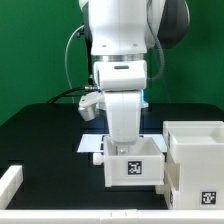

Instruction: Assemble drawer

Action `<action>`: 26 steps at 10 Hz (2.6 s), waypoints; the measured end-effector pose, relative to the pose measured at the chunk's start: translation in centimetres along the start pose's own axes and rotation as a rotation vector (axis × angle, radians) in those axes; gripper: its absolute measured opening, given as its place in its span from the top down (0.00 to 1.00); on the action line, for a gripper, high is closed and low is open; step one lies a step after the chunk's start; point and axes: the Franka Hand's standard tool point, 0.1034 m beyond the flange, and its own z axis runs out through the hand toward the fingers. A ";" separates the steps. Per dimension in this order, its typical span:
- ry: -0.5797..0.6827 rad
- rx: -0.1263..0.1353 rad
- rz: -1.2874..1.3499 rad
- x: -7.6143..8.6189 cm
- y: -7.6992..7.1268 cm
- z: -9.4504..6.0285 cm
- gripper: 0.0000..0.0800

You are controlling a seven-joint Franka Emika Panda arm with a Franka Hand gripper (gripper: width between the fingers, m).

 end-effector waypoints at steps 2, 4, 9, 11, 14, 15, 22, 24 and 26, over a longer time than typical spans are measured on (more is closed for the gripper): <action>-0.001 -0.007 0.016 1.1 0.6 -0.2 0.95; 0.000 -0.004 0.034 1.4 0.5 0.0 0.95; 0.001 0.002 0.083 1.7 0.4 0.3 0.95; 0.002 0.005 0.100 1.8 0.2 0.4 0.95; 0.007 0.001 0.108 2.8 0.2 0.6 0.95; 0.008 -0.007 0.109 2.7 0.0 0.7 0.95; 0.002 -0.009 0.123 3.4 0.2 0.6 0.95; 0.002 -0.007 0.133 3.5 0.2 0.6 0.95; 0.002 -0.009 0.138 3.3 0.1 0.6 0.95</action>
Offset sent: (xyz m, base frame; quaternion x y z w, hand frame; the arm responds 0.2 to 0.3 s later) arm 0.0060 0.0115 -0.0014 -0.0130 -0.0125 0.0020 0.9998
